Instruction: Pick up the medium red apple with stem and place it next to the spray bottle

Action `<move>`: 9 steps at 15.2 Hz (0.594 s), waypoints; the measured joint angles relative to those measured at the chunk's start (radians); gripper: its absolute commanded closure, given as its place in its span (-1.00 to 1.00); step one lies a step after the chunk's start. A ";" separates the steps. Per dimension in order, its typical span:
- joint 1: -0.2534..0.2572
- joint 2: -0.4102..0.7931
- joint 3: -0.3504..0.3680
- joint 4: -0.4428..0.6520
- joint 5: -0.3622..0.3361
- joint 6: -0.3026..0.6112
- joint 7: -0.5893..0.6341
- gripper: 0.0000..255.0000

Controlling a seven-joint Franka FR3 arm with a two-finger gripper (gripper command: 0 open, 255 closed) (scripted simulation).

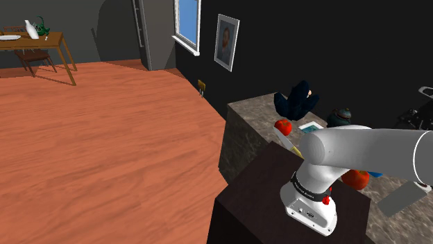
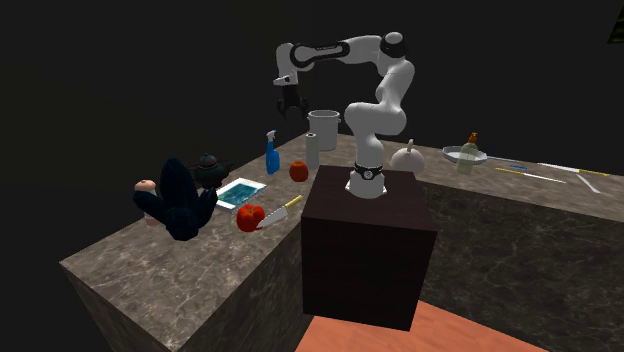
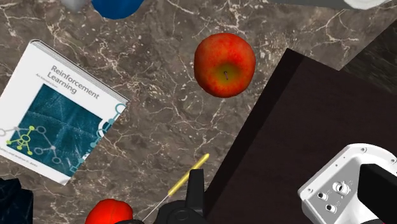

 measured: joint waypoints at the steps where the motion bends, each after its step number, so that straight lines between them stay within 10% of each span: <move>1: 0.002 -0.001 -0.009 -0.003 0.001 0.003 0.001 -1.00; 9: -0.002 -0.012 -0.048 -0.059 -0.027 0.056 0.015 -1.00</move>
